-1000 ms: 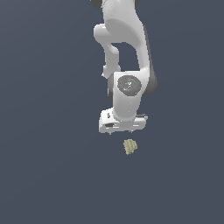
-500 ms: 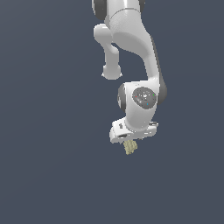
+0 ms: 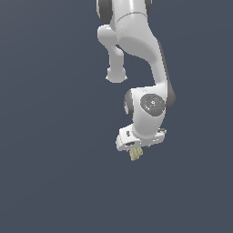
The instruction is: Pick up the object and move it to a goal position.
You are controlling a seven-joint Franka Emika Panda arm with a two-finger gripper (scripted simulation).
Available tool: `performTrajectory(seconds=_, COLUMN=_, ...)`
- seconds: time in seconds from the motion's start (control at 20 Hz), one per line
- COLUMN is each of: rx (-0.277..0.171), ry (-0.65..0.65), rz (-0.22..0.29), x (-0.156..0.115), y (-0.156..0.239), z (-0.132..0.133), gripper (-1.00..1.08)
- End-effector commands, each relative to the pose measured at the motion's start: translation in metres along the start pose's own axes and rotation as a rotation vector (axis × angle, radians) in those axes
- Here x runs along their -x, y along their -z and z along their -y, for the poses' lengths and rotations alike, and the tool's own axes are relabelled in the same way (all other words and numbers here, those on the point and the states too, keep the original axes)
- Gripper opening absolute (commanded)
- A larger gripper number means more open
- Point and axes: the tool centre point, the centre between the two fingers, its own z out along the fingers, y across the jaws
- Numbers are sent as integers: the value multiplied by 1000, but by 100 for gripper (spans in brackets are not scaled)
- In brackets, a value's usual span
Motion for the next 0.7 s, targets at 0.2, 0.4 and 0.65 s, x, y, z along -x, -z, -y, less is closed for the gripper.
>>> performTrajectory(seconds=0.2, rx=0, ry=1, rz=0, x=1, y=-29, z=0, gripper=100)
performTrajectory(seconds=0.4, rx=0, ry=1, rz=0, x=1, y=-45, z=1, gripper=100)
performTrajectory(seconds=0.65, rx=0, ry=1, rz=0, x=-1, y=-47, z=1, gripper=100)
